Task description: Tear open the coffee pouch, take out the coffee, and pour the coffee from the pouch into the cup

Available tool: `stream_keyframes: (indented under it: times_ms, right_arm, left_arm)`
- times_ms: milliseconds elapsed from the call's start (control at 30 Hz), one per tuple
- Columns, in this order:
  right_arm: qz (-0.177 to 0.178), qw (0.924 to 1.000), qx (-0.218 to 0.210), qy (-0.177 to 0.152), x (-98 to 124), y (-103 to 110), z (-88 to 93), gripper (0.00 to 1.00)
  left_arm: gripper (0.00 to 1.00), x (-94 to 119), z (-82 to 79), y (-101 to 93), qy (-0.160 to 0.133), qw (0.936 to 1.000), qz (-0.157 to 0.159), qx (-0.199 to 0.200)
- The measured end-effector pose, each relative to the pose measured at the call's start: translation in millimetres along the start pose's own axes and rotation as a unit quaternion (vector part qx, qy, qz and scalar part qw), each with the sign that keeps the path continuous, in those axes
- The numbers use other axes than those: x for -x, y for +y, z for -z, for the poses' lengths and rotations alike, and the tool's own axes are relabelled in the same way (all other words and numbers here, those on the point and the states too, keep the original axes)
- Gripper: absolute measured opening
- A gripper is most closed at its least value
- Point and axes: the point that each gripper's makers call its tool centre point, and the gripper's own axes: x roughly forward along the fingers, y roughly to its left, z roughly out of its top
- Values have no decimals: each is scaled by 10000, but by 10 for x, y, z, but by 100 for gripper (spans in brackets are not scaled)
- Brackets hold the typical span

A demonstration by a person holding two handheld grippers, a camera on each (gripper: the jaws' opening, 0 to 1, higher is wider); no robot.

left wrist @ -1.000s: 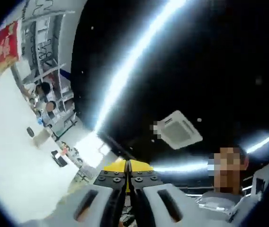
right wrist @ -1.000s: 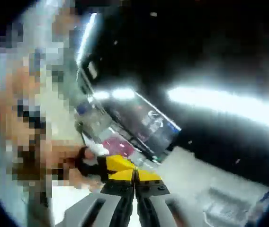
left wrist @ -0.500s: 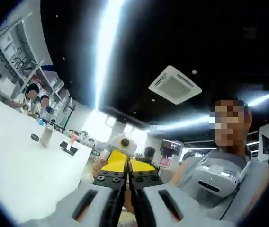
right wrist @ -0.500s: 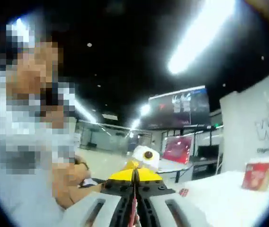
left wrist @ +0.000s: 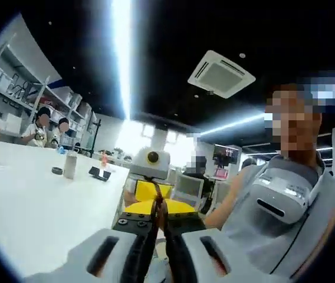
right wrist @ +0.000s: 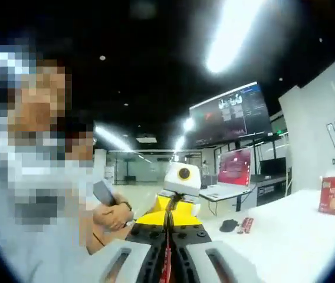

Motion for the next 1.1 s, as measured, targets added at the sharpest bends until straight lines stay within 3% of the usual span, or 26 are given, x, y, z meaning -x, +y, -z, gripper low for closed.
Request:
stream_keyframes:
  times_ms: [567, 833, 1000, 1100]
  right_arm:
    - [21, 10000, -8, -38, 33, 12, 6, 1]
    - [89, 10000, 5, -23, 38, -12, 21, 2]
    - [230, 9997, 34, 5, 71, -78, 52, 2]
    - [327, 9982, 482, -134, 74, -119, 12, 2]
  left_arm:
    - [5, -14, 21, -42, 20, 10000, 45, -34]
    - [4, -10, 29, -12, 95, 9998, -103, -122]
    - [4, -23, 48, 62, 198, 9990, -356, -172]
    - [3, -17, 10, 99, 165, 9983, -520, -191]
